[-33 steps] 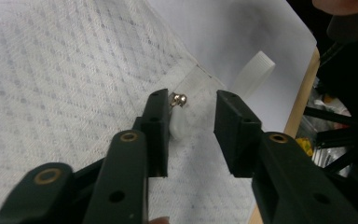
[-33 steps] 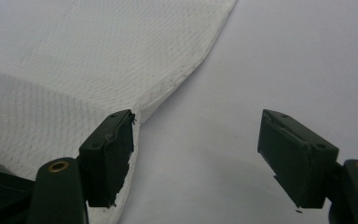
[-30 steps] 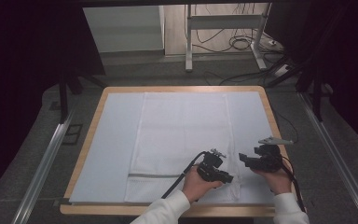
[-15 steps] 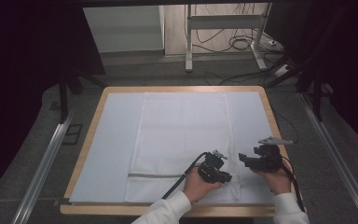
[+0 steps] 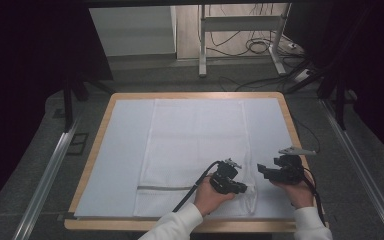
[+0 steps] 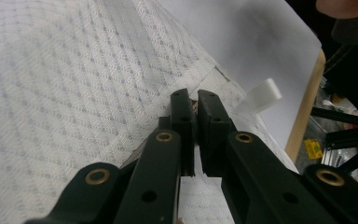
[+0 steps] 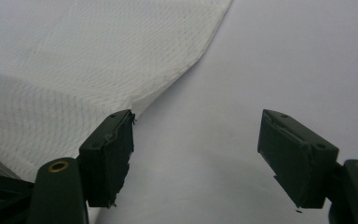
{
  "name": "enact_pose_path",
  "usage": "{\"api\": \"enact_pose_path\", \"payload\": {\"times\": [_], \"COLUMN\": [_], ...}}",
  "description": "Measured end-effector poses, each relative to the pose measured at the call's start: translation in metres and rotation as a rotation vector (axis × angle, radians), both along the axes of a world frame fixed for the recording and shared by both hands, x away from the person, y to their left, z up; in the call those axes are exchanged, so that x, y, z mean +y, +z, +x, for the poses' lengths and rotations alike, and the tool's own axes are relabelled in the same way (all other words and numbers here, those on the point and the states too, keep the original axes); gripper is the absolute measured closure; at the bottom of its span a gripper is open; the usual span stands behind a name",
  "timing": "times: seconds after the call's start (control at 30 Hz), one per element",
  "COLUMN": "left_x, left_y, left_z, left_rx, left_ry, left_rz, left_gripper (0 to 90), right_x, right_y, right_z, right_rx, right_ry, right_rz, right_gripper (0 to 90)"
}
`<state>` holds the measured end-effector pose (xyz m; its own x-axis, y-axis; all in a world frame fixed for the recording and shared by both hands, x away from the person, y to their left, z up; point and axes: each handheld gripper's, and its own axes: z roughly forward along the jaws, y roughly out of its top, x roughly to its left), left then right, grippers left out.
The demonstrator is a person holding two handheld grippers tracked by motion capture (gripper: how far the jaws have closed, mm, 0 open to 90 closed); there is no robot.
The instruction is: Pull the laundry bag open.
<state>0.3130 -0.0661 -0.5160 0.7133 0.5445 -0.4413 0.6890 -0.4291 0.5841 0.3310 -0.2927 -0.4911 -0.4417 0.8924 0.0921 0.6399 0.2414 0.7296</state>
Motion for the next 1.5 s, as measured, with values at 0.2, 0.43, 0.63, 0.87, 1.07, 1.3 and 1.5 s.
{"api": "enact_pose_path", "payload": {"times": [0.2, 0.43, 0.63, 0.87, 1.07, 1.3, 1.5], "left_x": [0.007, 0.016, 0.028, 0.037, 0.045, 0.051, 0.052], "left_y": [0.006, 0.012, 0.016, 0.021, 0.023, 0.025, 0.025], "left_z": [0.001, 0.002, 0.004, 0.005, 0.006, 0.006, 0.006], "left_rx": [-0.004, -0.014, -0.014, -0.020, -0.021, -0.025, -0.025], "left_ry": [0.000, 0.003, 0.020, 0.030, 0.037, 0.046, 0.048], "left_rz": [-0.018, -0.037, -0.054, -0.064, -0.075, -0.081, -0.083], "left_gripper": [86.9, 86.9, 86.9, 86.9, 86.9, 86.9, 86.9], "right_x": [-0.001, -0.001, -0.004, -0.004, -0.005, -0.006, -0.006], "right_y": [0.001, 0.001, 0.001, 0.001, 0.001, 0.002, 0.003], "right_z": [0.000, -0.001, -0.001, 0.000, 0.000, 0.000, 0.001], "right_rx": [-0.002, 0.001, 0.015, 0.022, 0.033, 0.069, 0.085], "right_ry": [-0.004, -0.004, -0.011, -0.013, -0.011, -0.025, -0.039], "right_rz": [0.005, 0.013, 0.033, 0.040, 0.046, 0.086, 0.112], "right_gripper": [26.2, 26.2, 26.2, 26.1, 25.1, 24.5, 24.5]}}
